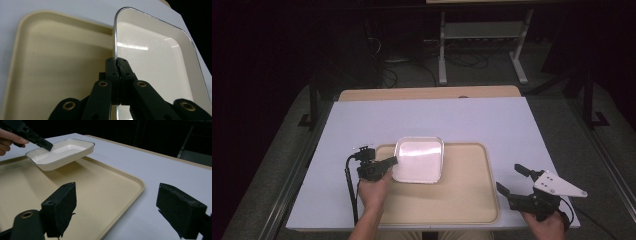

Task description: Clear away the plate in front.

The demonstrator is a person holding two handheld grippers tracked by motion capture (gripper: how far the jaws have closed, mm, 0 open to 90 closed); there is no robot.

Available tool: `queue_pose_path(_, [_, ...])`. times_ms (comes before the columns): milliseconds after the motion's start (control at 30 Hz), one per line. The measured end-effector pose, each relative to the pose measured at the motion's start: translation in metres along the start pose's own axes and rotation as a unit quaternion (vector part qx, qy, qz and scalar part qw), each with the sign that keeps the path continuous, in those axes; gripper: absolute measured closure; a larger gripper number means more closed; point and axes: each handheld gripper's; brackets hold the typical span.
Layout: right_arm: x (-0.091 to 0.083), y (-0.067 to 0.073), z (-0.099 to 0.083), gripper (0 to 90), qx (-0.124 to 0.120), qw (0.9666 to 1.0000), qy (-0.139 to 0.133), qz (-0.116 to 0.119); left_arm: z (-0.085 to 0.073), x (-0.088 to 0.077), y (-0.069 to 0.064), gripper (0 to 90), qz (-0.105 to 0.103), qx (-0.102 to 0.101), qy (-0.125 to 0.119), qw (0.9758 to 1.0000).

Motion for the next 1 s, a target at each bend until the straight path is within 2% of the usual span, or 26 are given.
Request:
queue_pose_path(67, [0.000, 0.000, 0.000, 15.5, 0.001, 1.0000, -0.001, -0.001, -0.003, 0.000, 0.001, 88.7, 0.000, -0.006, -0.003, 1.0000])
queue_pose_path(133, [0.000, -0.001, 0.000, 15.5, 0.001, 1.0000, -0.001, -0.002, -0.010, 0.000, 0.003, 88.7, -0.002, -0.024, -0.007, 0.9997])
queue_pose_path(200, [0.000, -0.001, 0.000, 15.5, 0.001, 1.0000, -0.002, -0.002, -0.012, 0.001, 0.003, 88.7, -0.005, -0.027, -0.008, 0.9996])
queue_pose_path(700, [-0.001, 0.000, 0.000, 15.6, -0.001, 1.0000, 0.000, -0.002, -0.029, -0.007, -0.002, 88.7, 0.009, -0.017, -0.031, 0.9994])
queue_pose_path(1000, [-0.001, 0.000, 0.000, 15.6, -0.001, 1.0000, 0.000, -0.002, -0.037, -0.009, -0.003, 88.8, 0.006, -0.019, -0.029, 0.9994])
Point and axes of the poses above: each handheld gripper's, and its own axes: x roughly forward along the jaws, z roughly out of its top, y roughly to its left, and after that the axes turned 11 degrees about -x, right-handed
